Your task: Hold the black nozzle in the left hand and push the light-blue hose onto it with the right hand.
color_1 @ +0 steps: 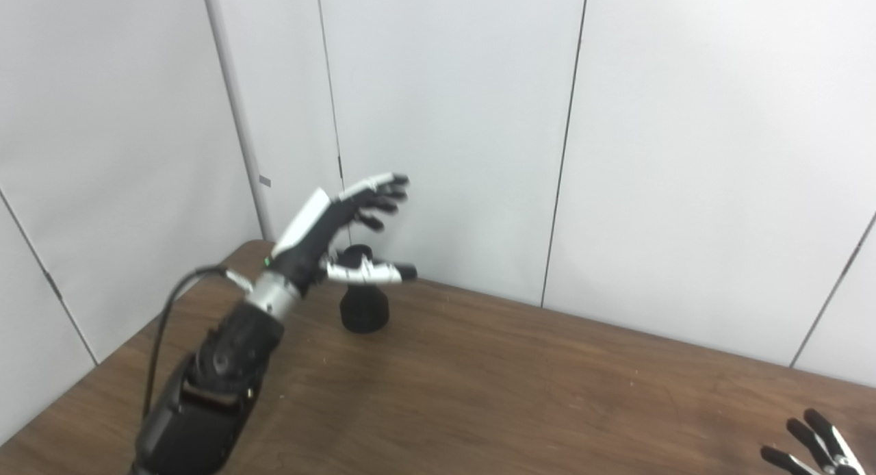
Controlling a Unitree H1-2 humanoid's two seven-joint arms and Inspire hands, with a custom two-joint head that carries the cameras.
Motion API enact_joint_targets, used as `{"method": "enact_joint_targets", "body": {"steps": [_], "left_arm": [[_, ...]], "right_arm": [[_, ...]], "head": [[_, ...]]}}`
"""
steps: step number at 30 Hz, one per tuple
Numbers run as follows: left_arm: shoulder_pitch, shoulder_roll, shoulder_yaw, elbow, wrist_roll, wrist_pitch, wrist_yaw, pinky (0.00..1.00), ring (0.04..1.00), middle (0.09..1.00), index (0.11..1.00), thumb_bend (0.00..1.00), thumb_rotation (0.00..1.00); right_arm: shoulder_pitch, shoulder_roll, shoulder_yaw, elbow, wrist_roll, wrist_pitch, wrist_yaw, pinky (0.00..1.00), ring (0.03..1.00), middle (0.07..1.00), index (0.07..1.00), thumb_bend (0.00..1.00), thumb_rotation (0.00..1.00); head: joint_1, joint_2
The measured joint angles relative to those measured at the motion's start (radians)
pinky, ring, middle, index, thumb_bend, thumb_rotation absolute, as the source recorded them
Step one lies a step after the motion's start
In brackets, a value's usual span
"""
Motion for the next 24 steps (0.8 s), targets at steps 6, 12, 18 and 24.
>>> {"method": "enact_joint_targets", "body": {"steps": [6, 12, 18, 24], "left_arm": [[-0.037, 0.025, -0.002, 0.084, 0.051, 0.023, 0.012, 0.74, 0.842, 0.878, 0.918, 0.83, 0.21], [-0.035, 0.033, -0.015, 0.151, 0.123, 0.041, 0.023, 0.83, 0.919, 0.918, 0.934, 0.87, 0.23], [-0.036, 0.062, -0.052, 0.189, 0.185, 0.127, 0.003, 1.00, 0.997, 0.970, 0.946, 0.95, 0.28], [-0.033, 0.095, -0.110, 0.220, 0.249, 0.189, -0.009, 1.00, 1.000, 0.986, 0.953, 0.99, 0.32]], "right_arm": [[-0.002, 0.000, 0.001, 0.003, 0.000, 0.000, 0.001, 0.58, 0.800, 0.920, 0.950, 0.63, 0.00], [-0.005, -0.006, 0.000, 0.004, 0.000, 0.000, 0.002, 0.59, 0.804, 0.923, 0.952, 0.62, 0.00], [-0.007, -0.007, -0.001, 0.006, 0.001, 0.000, 0.003, 0.60, 0.812, 0.925, 0.954, 0.62, 0.00], [-0.007, -0.007, -0.002, 0.006, 0.003, 0.000, 0.004, 0.60, 0.813, 0.926, 0.955, 0.62, 0.00]], "head": [[0.000, -0.005], [0.003, -0.005], [0.002, 0.000], [-0.003, 0.012]]}}
